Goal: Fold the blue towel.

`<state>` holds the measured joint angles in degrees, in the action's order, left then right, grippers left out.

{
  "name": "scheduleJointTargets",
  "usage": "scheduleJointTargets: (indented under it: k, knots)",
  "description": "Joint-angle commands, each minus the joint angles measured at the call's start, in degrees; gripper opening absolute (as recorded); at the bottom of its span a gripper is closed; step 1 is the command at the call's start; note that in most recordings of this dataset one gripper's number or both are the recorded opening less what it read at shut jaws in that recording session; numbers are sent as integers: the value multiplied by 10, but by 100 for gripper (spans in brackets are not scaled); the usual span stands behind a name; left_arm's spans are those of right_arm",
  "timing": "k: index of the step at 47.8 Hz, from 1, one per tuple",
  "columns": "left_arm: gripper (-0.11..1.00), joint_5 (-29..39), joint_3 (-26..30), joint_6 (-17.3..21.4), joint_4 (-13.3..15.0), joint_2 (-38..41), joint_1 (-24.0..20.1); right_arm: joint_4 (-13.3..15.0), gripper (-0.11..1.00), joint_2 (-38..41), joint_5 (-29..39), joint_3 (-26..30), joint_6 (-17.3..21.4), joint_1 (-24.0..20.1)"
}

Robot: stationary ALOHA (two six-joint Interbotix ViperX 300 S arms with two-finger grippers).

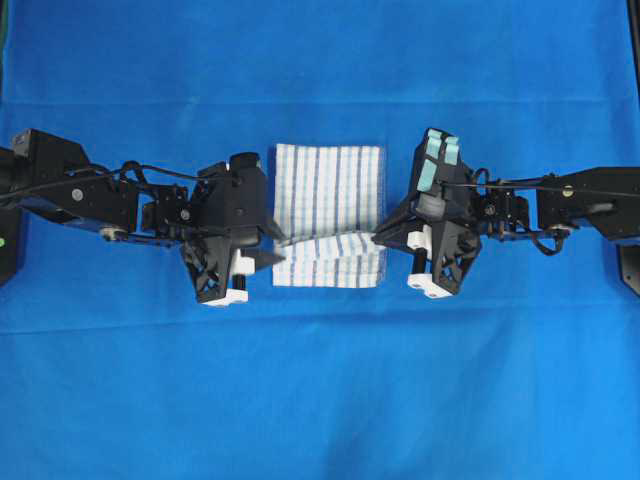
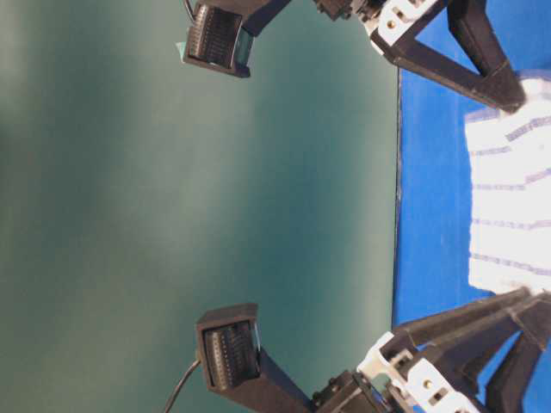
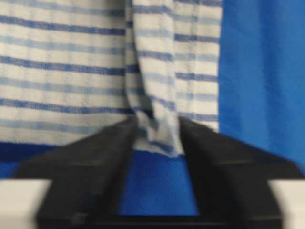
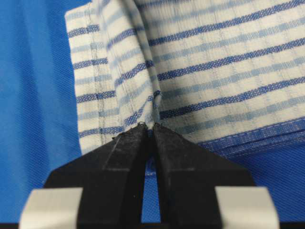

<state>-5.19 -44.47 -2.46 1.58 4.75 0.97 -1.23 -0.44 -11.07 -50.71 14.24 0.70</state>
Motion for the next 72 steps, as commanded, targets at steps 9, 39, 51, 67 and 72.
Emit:
scheduleJointTargets:
  k: [9, 39, 51, 67, 72]
  knots:
    - [67, 25, 4, 9, 1, -42, 2, -2, 61, -35, 37, 21, -1, -9]
    - [67, 113, -59, 24, -2, -367, 2, 90, 57, -375, 163, 3, -13, 8]
    - [67, 111, -120, 53, -2, -515, 2, 115, 57, -508, 213, -36, -13, 11]
    - [67, 111, -213, 61, -3, -686, 2, 116, 56, -642, 218, -127, -13, 12]
    - [67, 112, -247, 61, -2, -728, 2, 116, 56, -672, 212, -163, -12, 21]
